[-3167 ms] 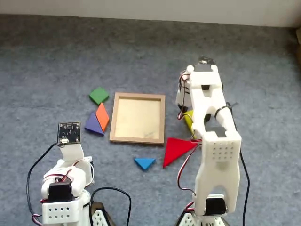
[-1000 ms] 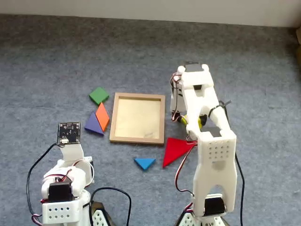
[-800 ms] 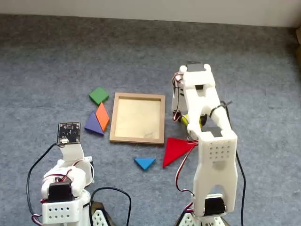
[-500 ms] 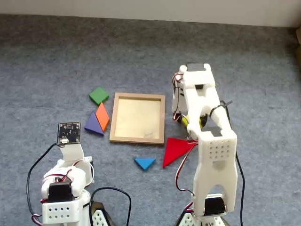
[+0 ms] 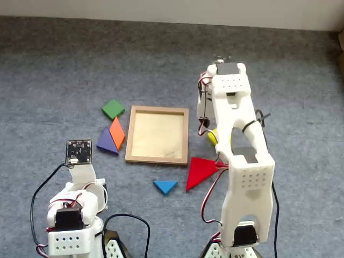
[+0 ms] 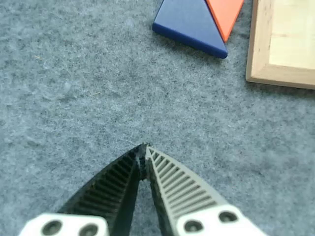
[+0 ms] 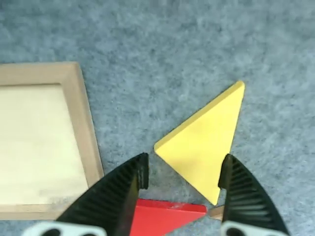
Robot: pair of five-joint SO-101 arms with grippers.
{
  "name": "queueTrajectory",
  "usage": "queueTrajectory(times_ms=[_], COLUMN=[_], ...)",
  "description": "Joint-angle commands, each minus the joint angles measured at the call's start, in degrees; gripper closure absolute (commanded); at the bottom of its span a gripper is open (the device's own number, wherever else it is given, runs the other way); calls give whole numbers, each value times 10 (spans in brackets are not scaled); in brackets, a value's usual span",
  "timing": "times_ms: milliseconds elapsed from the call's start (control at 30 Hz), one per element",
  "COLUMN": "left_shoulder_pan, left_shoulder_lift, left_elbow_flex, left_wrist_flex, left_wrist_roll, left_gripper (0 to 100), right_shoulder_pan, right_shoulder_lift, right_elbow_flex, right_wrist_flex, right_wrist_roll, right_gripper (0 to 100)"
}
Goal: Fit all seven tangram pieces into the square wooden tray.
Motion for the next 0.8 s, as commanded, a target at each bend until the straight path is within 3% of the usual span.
queueTrajectory(times_ms=[0, 200, 767], left_shoulder_pan=[-5, -5, -5], left_shoulder_lift=[-7, -7, -7], left_elbow_flex=[12, 12, 12], left_wrist_flex=[3, 3, 3], left_wrist_roll=[-4, -4, -4], left_gripper=[993, 993, 993], right_shoulder_pan=[14, 18, -6], right_shoulder_lift=[-36, 36, 69], right_elbow_flex=[-30, -36, -32], right_wrist_flex=[7, 4, -26], right_wrist_roll=[6, 2, 4], right_gripper=[769, 661, 659])
